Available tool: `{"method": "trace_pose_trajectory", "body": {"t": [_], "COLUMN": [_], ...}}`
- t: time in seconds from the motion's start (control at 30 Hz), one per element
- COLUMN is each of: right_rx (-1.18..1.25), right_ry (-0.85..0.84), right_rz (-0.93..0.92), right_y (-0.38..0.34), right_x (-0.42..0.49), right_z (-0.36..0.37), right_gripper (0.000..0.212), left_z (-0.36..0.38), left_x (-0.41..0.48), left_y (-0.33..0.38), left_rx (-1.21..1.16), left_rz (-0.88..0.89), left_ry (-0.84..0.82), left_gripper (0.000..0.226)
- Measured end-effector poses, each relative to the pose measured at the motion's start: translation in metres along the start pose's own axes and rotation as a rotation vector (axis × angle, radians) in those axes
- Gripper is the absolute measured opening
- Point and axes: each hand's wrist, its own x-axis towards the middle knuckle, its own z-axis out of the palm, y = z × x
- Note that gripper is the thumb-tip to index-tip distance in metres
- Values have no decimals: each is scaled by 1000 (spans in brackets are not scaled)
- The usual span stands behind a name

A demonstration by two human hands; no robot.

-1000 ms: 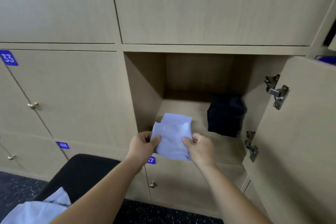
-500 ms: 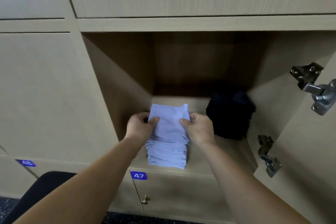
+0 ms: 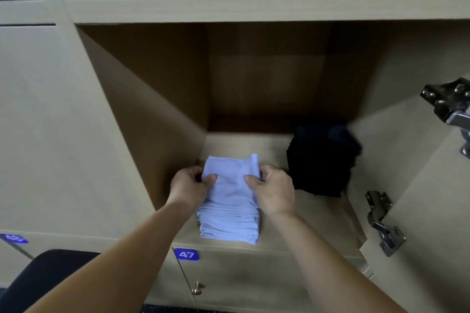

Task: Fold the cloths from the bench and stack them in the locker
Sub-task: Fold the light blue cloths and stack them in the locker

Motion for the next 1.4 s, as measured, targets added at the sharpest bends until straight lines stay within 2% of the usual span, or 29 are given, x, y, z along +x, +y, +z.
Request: {"method": "trace_pose_trajectory", "body": {"t": [0.07,0.13,0.23,0.27,0.33,0.4,0.47,0.6,0.83,0.93,1.1,1.4], "right_rx": [-76,-205,-388,-448,-539,-567,-535,-492,-495,-530,-619,-590], "right_ry": [11,40,80,28,-151,-297,-378,-415,-400,-376,-168,-164], "right_rz": [6,-22,-294,-381,-429,-381,-321,-291,-299,-301,-381,-379], "right_y": [2,1,-5,-7,-9,-2,6,19,21,11,-15,-67], "right_x": [-1,-4,-7,-7,-7,-7,-9,-12,-15,-15,-27,-107], "right_z": [2,1,-4,-5,-3,3,7,12,17,10,-17,-60], "right_gripper": [18,32,52,52,54,58,61,62,62,59,45,45], "left_z": [1,1,0,1,2,4,5,5,3,-3,-23,-88], "left_x": [0,-2,-7,-8,-10,-9,-8,-8,-7,-13,-44,-144], "left_y": [-2,-2,0,1,2,0,-5,-21,-30,-23,-1,23], "left_rx": [14,52,204,277,521,794,905,808,733,781,799,898], "left_rz": [6,39,213,295,431,492,465,416,422,452,491,438], "left_ry": [4,20,79,86,36,-69,-182,-300,-319,-269,-165,-22], "left_gripper": [23,28,37,38,41,50,52,57,58,58,65,59]}}
